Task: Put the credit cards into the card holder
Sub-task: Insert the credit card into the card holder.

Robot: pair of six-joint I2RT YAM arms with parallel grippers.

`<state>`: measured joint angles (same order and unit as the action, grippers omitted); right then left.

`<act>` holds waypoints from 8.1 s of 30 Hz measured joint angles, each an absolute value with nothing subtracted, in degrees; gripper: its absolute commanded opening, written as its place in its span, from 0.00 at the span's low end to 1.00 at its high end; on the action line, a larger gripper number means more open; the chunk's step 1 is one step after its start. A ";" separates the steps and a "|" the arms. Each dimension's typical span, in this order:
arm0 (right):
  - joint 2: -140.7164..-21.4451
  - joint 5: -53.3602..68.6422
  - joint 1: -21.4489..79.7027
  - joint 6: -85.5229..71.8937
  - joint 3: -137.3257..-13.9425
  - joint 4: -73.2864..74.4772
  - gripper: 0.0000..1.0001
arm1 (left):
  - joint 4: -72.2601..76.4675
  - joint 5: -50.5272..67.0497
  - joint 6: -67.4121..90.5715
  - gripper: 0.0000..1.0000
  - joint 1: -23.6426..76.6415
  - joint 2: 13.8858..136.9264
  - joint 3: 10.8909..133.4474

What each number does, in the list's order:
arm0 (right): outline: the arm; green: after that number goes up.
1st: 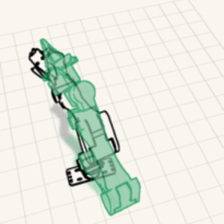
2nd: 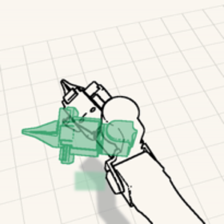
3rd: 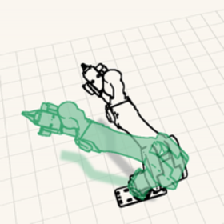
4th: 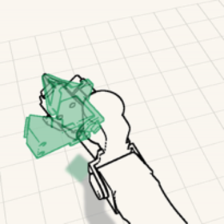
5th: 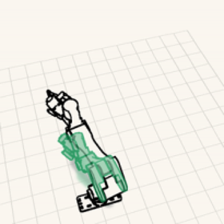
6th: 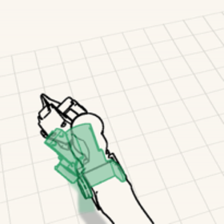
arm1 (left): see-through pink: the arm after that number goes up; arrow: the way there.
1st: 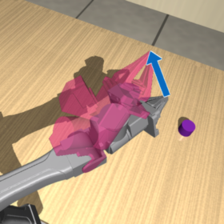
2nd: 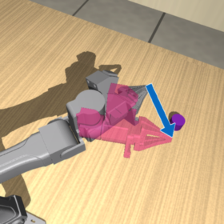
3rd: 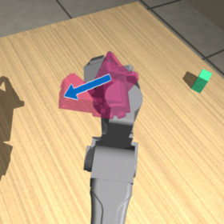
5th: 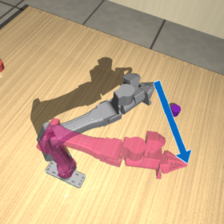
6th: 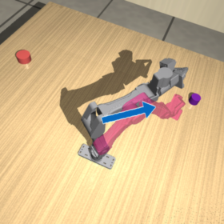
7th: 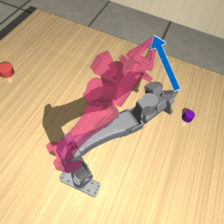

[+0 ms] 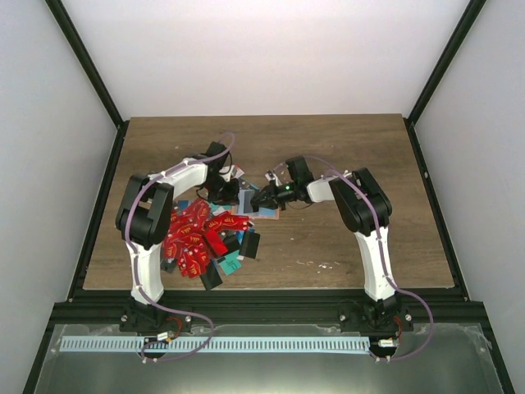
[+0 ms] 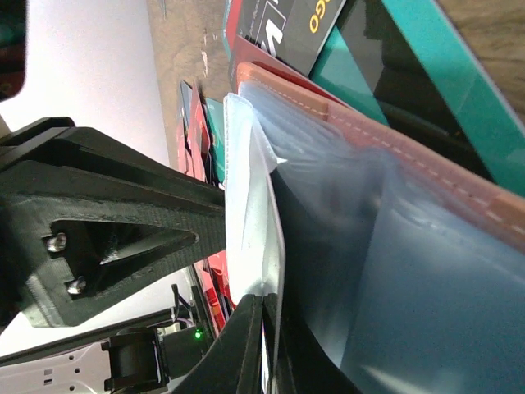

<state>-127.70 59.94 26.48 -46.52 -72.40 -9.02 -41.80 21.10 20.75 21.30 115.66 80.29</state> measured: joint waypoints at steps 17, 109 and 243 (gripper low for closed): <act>-127.83 59.55 27.53 -46.33 -73.03 -7.84 0.14 | -42.96 25.61 20.25 0.14 21.87 118.30 85.14; -127.85 56.07 25.39 -27.86 -85.38 25.82 0.24 | -45.36 20.62 16.32 0.13 23.68 120.44 87.74; -120.14 55.05 20.67 -35.77 -69.49 11.49 0.01 | -46.00 22.72 24.36 0.14 25.98 125.43 92.73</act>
